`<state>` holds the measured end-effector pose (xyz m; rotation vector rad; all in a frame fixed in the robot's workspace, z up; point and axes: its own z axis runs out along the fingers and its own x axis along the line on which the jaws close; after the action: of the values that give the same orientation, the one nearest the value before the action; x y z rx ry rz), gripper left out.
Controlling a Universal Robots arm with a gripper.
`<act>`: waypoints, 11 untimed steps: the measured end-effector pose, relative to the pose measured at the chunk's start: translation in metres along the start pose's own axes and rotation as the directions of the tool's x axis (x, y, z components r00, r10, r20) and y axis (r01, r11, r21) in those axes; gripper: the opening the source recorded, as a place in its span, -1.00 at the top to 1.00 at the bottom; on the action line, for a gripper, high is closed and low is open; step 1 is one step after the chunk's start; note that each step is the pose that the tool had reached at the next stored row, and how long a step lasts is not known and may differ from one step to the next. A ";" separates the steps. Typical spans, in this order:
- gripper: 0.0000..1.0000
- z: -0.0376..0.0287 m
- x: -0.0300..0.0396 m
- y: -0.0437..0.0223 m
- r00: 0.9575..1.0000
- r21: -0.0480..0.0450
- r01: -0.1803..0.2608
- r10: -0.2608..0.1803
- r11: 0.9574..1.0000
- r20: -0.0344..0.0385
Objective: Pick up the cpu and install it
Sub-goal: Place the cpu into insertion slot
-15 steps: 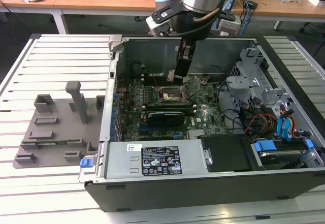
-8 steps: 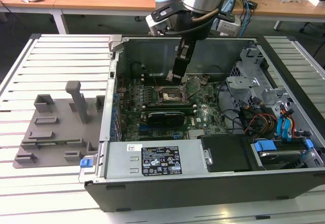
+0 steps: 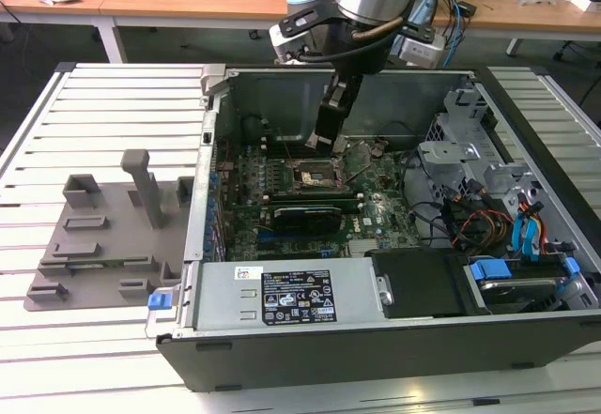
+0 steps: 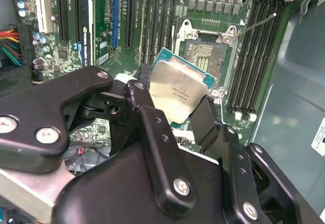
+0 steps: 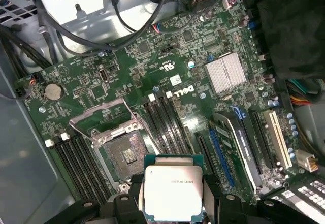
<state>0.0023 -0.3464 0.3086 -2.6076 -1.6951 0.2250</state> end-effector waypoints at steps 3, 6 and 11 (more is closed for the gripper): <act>-0.10 0.0001 0.0000 0.0000 0.999 0.004 -0.052 0.052 0.999 -0.002; -0.10 0.0001 0.0000 0.0000 0.998 0.006 -0.069 0.069 0.998 -0.002; -0.10 0.0001 0.0000 0.0000 0.998 0.031 -0.039 0.041 0.999 -0.055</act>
<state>0.0022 -0.3464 0.3085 -2.6022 -1.6110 0.1752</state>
